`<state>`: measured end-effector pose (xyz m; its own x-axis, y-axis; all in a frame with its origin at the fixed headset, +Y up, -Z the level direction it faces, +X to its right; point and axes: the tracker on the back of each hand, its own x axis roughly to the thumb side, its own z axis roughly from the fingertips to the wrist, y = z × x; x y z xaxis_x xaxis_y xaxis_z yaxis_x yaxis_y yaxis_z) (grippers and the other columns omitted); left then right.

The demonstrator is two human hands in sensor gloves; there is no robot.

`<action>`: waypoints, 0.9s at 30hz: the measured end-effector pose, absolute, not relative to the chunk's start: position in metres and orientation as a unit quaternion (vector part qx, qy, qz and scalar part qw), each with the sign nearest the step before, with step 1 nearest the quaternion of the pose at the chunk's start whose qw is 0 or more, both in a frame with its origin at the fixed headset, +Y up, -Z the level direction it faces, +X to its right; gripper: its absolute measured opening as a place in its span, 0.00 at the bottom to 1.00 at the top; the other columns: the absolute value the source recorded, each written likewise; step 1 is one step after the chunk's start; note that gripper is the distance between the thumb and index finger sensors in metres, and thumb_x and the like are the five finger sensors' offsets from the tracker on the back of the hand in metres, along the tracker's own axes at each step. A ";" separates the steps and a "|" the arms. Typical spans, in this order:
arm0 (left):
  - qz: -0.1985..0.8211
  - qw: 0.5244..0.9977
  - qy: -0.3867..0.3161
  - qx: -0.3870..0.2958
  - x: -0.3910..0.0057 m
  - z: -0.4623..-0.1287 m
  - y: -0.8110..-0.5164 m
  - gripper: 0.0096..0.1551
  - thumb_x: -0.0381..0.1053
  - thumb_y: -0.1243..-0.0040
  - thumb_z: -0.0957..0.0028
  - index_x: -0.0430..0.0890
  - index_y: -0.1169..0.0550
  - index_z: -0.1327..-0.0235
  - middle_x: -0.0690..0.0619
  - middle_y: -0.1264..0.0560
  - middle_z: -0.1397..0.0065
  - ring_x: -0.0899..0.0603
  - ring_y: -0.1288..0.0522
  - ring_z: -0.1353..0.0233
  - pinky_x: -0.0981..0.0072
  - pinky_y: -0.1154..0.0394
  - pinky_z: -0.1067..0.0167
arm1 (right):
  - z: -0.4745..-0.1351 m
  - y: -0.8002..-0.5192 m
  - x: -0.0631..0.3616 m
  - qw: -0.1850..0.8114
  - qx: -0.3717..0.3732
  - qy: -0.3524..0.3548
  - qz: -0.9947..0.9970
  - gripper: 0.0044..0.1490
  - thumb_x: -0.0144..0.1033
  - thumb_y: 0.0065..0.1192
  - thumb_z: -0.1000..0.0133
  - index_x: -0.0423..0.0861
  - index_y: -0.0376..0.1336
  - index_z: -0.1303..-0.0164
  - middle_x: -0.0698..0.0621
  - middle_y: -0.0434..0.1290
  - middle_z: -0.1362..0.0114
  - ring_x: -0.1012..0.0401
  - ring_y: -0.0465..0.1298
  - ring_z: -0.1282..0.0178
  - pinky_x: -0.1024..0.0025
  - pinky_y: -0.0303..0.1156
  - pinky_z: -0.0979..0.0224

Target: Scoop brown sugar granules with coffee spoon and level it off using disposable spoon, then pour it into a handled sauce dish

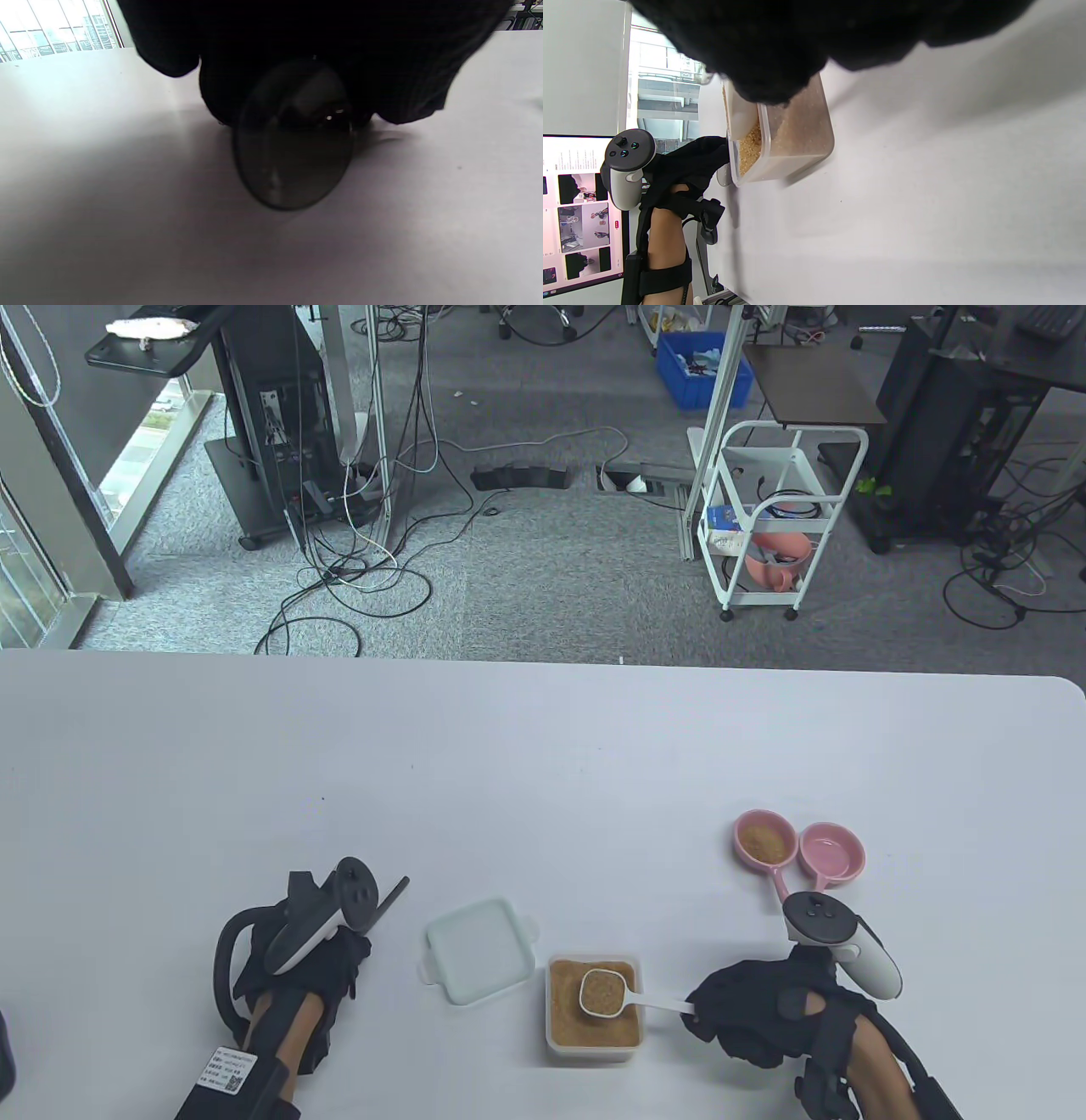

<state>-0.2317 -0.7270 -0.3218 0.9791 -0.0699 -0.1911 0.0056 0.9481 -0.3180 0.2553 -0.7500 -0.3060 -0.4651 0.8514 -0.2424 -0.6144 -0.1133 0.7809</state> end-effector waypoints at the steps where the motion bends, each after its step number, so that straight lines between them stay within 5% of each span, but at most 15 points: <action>1: -0.019 0.981 0.101 -0.162 -0.232 -0.322 -0.727 0.21 0.67 0.33 0.54 0.65 0.15 0.49 0.65 0.18 0.39 0.49 0.18 0.33 0.49 0.29 0.26 | -0.306 -0.750 0.255 0.499 0.134 0.441 0.734 0.27 0.46 0.64 0.44 0.41 0.76 0.45 0.55 0.83 0.67 0.59 0.80 0.81 0.54 0.77 0.57; 17: -0.017 0.981 0.114 -0.159 -0.234 -0.320 -0.726 0.25 0.68 0.35 0.54 0.65 0.17 0.44 0.65 0.19 0.36 0.49 0.19 0.30 0.48 0.30 0.25 | -0.305 -0.751 0.254 0.497 0.132 0.444 0.734 0.27 0.46 0.64 0.44 0.41 0.76 0.45 0.55 0.83 0.67 0.59 0.80 0.81 0.54 0.77 0.57; 27: -0.011 0.986 0.109 -0.123 -0.234 -0.316 -0.710 0.35 0.71 0.36 0.55 0.64 0.24 0.33 0.63 0.25 0.28 0.46 0.23 0.26 0.46 0.33 0.23 | -0.306 -0.750 0.255 0.502 0.133 0.441 0.732 0.27 0.46 0.64 0.44 0.41 0.76 0.45 0.55 0.83 0.67 0.59 0.80 0.81 0.54 0.77 0.57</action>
